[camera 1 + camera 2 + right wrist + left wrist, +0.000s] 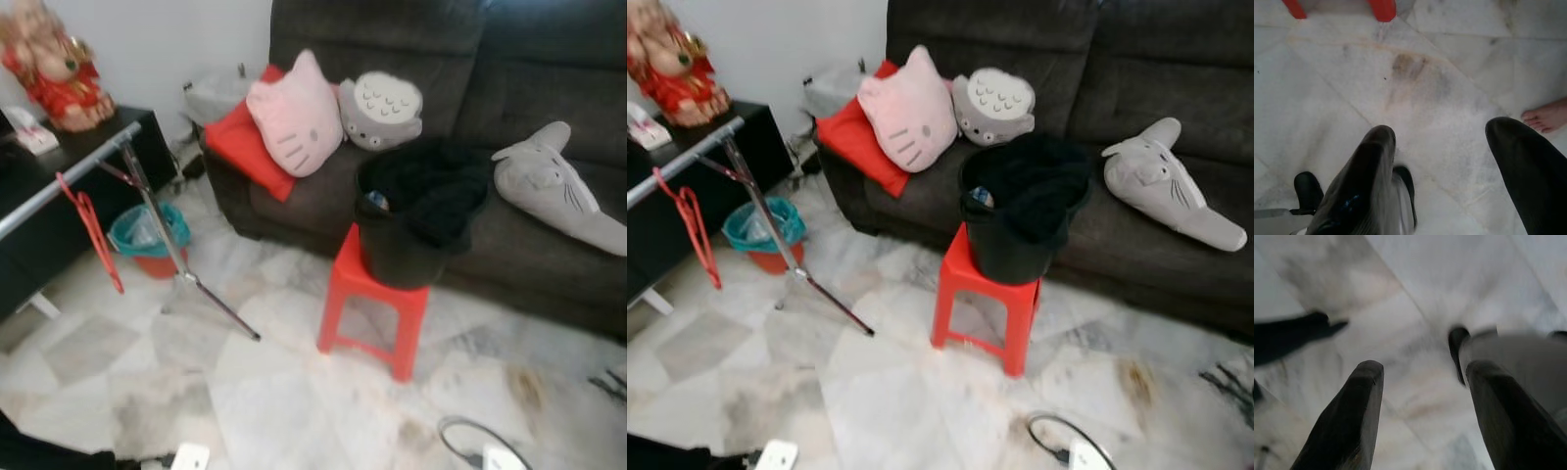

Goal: Hang hanger

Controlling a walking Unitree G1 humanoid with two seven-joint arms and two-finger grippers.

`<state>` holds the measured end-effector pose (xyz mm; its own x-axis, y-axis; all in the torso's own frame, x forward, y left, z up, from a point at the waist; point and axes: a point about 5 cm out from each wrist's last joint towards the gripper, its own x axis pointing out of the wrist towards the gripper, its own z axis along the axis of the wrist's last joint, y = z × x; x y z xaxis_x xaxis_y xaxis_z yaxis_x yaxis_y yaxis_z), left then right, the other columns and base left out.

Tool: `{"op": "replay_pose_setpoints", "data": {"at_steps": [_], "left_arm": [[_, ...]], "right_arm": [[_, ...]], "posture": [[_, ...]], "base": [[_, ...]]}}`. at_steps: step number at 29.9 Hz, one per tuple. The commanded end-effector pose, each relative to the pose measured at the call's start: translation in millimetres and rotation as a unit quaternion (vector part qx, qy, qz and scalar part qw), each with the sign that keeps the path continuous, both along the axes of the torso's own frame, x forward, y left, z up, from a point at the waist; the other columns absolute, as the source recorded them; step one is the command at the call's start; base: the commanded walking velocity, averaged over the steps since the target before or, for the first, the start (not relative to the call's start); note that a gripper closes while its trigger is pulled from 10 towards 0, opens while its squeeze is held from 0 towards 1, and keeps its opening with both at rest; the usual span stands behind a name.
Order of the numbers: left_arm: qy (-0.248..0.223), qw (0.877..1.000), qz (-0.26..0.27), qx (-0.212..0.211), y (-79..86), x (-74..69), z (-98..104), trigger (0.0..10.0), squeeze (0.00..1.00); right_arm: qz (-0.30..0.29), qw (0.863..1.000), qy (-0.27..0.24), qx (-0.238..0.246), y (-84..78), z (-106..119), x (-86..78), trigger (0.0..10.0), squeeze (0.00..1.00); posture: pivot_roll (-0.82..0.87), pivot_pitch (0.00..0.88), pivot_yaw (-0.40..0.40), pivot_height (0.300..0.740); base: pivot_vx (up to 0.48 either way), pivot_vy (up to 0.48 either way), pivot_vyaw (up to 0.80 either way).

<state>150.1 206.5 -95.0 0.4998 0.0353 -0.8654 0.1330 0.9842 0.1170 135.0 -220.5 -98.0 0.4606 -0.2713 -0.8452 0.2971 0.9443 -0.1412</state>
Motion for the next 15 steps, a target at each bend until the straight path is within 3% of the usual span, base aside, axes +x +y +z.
{"op": "replay_pose_setpoints", "data": {"at_steps": [1, 15], "left_arm": [[0.007, 1.0, -0.007, -0.002, -3.5, -3.0, -1.8, 10.0, 0.0], [0.008, 1.0, -0.013, -0.001, -3.9, -2.7, -1.8, 10.0, 0.0]], "right_arm": [[-0.007, 1.0, 0.01, -0.008, -7.7, -1.0, -7.7, 10.0, 0.0], [0.007, 1.0, 0.012, -0.009, -7.1, -0.9, -6.9, 10.0, 0.0]], "posture": [[-0.01, 0.0, 0.044, 0.74], [-0.01, 0.0, 0.044, 0.74]], "base": [[0.285, 0.0, 0.0], [0.282, 0.0, 0.0]]}}
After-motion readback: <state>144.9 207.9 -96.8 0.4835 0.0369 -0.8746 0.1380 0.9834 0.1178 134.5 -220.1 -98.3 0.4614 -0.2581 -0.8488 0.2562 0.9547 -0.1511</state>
